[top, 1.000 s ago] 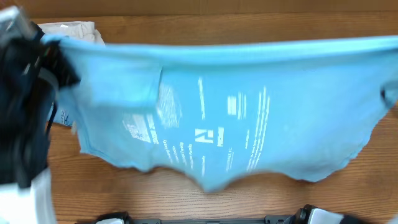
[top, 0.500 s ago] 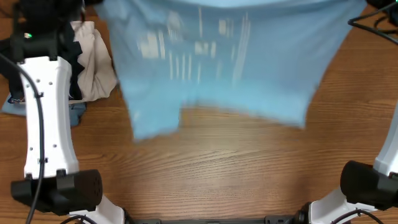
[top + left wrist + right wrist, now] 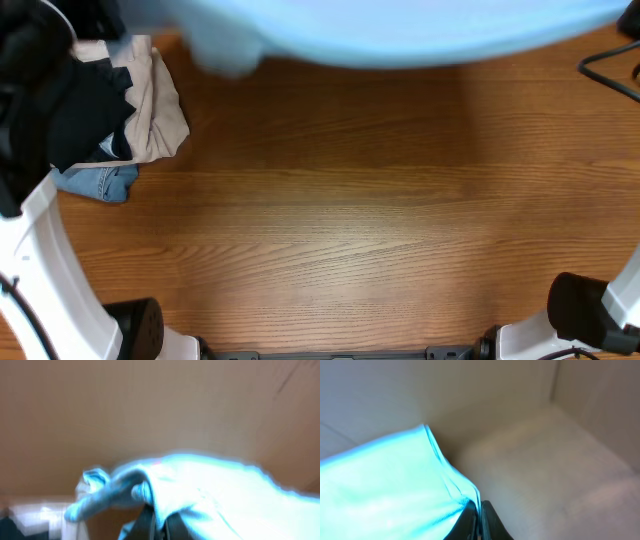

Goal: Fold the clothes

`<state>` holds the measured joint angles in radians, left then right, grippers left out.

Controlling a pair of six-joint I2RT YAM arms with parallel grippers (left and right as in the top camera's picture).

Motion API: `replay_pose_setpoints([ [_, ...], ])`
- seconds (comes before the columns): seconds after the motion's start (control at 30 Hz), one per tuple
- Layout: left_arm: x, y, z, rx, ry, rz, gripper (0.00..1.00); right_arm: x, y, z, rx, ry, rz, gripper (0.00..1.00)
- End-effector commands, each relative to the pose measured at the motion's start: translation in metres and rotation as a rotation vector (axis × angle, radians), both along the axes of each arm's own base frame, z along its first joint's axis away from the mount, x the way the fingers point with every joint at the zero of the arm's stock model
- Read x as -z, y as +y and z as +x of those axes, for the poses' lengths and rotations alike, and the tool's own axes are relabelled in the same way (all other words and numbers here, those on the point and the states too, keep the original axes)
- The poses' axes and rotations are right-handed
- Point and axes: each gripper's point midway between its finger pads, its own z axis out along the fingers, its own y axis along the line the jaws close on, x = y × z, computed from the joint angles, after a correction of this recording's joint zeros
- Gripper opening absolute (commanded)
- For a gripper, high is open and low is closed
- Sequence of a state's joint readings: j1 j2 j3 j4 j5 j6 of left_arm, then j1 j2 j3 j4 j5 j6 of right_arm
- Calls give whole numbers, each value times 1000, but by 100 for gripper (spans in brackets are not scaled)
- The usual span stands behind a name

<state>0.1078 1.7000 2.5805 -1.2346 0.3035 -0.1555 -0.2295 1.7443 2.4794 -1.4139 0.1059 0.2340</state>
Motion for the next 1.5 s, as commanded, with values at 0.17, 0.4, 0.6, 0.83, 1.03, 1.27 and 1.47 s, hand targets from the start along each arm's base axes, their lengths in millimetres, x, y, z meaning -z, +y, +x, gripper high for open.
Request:
replay_pose_setpoints([
  [0.17, 226, 5, 24, 48, 787, -30, 4, 153, -13, -3, 24, 515, 55, 4],
  [0.4, 351, -4, -7, 114, 1191, -50, 4, 244, -11, -33, 33, 778, 99, 4],
  [0.6, 393, -6, -48, 120, 1374, -55, 4, 281, -19, -71, 128, 920, 192, 4],
  [0.83, 400, 2, -91, 58, 1401, -13, 4, 290, -22, -103, 209, 990, 326, 4],
  [1.03, 396, 12, -131, -73, 1304, 12, 4, 290, -13, -131, 226, 1010, 337, 4],
  [1.27, 383, 22, -167, -192, 1220, -21, 4, 280, -7, -167, 268, 918, 336, 4],
  [1.47, 357, 36, -194, -341, 1113, -33, 4, 263, -9, -194, 329, 867, 280, 4],
])
